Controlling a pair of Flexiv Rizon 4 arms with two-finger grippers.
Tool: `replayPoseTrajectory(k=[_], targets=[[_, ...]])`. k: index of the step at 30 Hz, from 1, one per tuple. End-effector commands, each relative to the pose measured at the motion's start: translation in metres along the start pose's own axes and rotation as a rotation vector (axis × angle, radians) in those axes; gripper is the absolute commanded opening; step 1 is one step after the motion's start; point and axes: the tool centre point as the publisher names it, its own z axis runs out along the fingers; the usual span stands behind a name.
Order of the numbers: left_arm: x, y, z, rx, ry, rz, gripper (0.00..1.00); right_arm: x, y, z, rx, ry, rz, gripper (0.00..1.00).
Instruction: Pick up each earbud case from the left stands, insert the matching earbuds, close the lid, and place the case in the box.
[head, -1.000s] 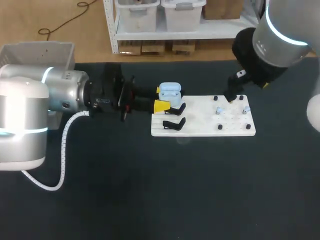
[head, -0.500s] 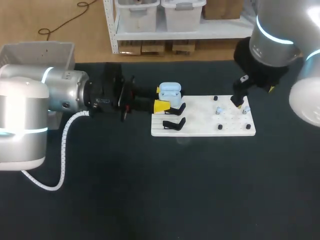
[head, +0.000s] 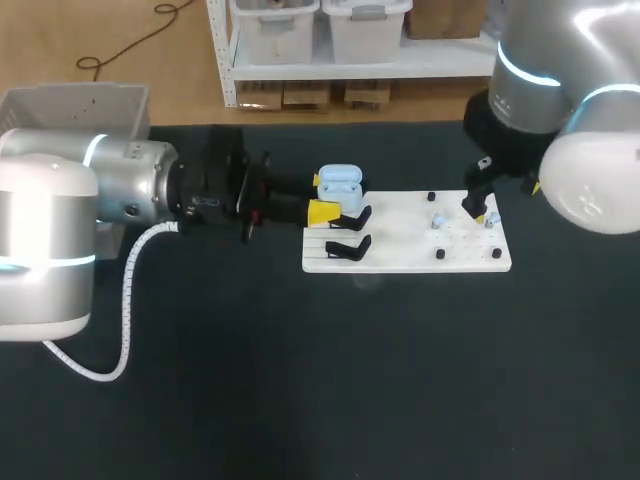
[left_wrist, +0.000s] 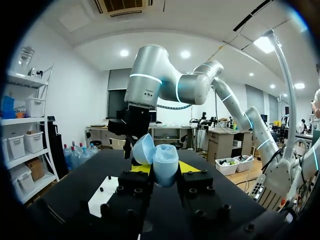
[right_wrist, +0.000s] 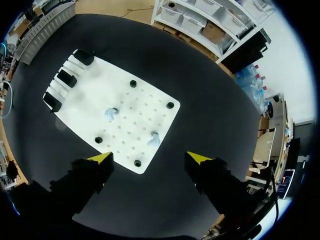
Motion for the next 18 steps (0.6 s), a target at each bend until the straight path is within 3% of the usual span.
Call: replayPoseTrajectory(k=[1,3,5,18], targets=[[0.0,0.0,0.0,0.0,0.0,0.001,0.0,-0.007,-0.004,0.01,-0.023,0.024,0.001,0.71],[0.0,0.0,0.0,0.0,0.0,0.001,0.0,-0.008,-0.006,0.013,-0.035,0.029,-0.001,0.51],[0.0,0.0,0.0,0.0,0.0,0.001,0.0,-0.008,-0.007,0.015,-0.043,0.032,-0.004,0.46],[0.0,0.0,0.0,0.0,0.0,0.001,0.0,-0.001,-0.005,0.029,-0.025,0.059,-0.103,0.46]])
